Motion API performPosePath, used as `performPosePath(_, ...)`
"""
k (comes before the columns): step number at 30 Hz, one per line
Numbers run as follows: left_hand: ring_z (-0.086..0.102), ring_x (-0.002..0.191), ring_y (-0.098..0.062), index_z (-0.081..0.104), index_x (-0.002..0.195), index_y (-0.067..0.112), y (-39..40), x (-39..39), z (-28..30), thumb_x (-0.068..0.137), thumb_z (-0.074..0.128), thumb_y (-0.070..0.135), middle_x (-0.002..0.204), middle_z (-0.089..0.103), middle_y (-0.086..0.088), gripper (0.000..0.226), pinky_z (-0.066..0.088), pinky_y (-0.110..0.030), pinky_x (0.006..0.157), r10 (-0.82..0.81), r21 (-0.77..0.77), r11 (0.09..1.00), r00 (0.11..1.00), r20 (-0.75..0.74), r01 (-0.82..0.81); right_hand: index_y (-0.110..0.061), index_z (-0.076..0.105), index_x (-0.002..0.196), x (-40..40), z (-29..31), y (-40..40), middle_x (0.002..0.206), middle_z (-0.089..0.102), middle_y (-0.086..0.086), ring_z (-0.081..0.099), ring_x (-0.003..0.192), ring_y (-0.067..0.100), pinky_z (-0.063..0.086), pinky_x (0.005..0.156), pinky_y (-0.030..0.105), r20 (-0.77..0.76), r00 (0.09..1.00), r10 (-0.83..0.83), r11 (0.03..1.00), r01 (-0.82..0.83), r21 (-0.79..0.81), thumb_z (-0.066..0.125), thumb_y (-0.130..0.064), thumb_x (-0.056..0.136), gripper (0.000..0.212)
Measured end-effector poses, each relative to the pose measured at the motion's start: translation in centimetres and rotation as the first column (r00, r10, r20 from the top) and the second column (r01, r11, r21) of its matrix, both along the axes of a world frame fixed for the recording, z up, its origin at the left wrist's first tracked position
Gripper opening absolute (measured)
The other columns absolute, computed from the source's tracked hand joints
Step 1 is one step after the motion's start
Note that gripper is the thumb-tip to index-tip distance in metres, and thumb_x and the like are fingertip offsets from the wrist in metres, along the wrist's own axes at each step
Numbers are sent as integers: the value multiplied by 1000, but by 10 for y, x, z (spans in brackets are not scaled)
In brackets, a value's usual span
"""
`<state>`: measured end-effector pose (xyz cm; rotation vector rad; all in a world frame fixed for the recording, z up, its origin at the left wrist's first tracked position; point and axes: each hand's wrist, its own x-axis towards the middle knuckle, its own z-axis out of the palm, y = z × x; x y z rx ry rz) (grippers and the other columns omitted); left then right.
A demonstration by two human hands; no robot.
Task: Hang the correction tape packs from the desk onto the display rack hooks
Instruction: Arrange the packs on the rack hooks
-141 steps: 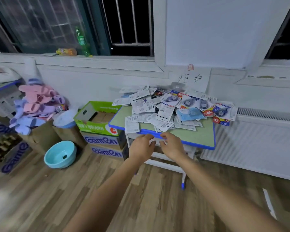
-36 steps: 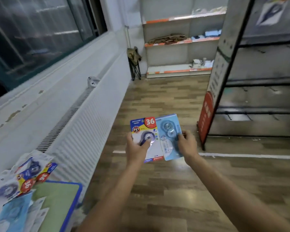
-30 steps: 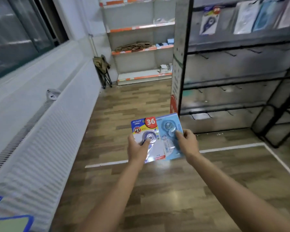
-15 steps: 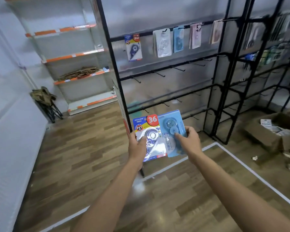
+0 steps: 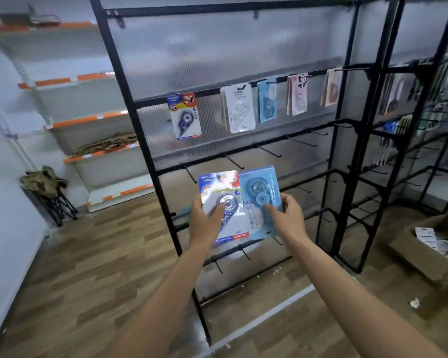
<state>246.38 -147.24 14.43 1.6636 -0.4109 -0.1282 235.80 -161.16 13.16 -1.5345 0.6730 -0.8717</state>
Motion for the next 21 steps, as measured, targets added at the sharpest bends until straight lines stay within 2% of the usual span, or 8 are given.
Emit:
performPosePath(1, 64, 100, -18, 49, 124, 16, -10, 10, 4, 86, 68, 23, 116, 64, -4, 43, 54, -37, 84, 3, -10, 1000, 1000, 20, -3, -15, 55, 105, 11, 3, -11, 98, 63, 0, 61, 86, 14, 51, 74, 29, 22, 1000, 15, 1000, -15, 5, 65, -12, 86, 21)
performPosePath(4, 64, 100, -19, 53, 118, 13, -40, 37, 19, 86, 69, 21, 111, 66, -3, 37, 53, -43, 89, 45, -57, 998, 995, 89, -40, -17, 54, 102, 44, 16, -43, 93, 61, -7, 58, 77, 2, 44, 56, 12, 77, 996, 49, 999, -49, 1, 64, -10, 87, 19)
performPosePath(8, 65, 99, -20, 56, 118, 10, -77, 73, 39, 85, 71, 21, 108, 68, -2, 38, 52, -46, 91, 165, -126, 981, 975, 150, -147, -21, 56, 100, 89, 37, -85, 88, 60, -14, 56, 71, -5, 41, 54, 11, 98, 991, 92, 995, -88, -51, 65, -14, 87, 18)
performPosePath(12, 65, 101, -19, 54, 120, 13, -103, 101, 58, 85, 72, 27, 110, 67, -2, 42, 52, -41, 90, 275, -167, 954, 946, 173, -247, -27, 55, 99, 128, 64, -118, 96, 64, -6, 62, 81, 5, 47, 53, 17, 137, 963, 233, 972, -228, -54, 65, -17, 89, 17)
performPosePath(15, 67, 90, -9, 54, 118, 18, -112, 114, 73, 85, 70, 33, 108, 68, -1, 40, 54, -19, 69, 345, -178, 934, 910, 230, -309, -26, 55, 99, 150, 81, -133, 99, 65, 1, 65, 86, 14, 51, 53, 23, 191, 930, 314, 949, -311, -47, 65, -18, 89, 17)
performPosePath(16, 67, 88, -8, 53, 115, 19, -114, 118, 78, 85, 70, 33, 108, 67, -2, 38, 55, -19, 66, 347, -197, 932, 909, 230, -305, -26, 55, 98, 156, 87, -136, 100, 66, 2, 66, 87, 16, 53, 56, 27, 213, 918, 335, 942, -334, -43, 65, -17, 88, 17)
performPosePath(19, 69, 91, -17, 51, 113, 21, -116, 127, 95, 87, 68, 30, 109, 67, -4, 33, 59, -39, 73, 368, -235, 920, 895, 252, -313, -24, 56, 99, 173, 101, -141, 101, 68, 6, 68, 89, 20, 57, 65, 36, 268, 879, 394, 915, -402, -25, 66, -16, 87, 17)
performPosePath(21, 69, 86, -8, 53, 114, 18, -115, 133, 102, 87, 68, 29, 105, 67, -1, 32, 57, -28, 67, 400, -251, 909, 867, 298, -333, -26, 56, 98, 182, 108, -141, 101, 69, 5, 68, 90, 20, 58, 70, 39, 282, 863, 420, 902, -432, -23, 67, -19, 87, 17)
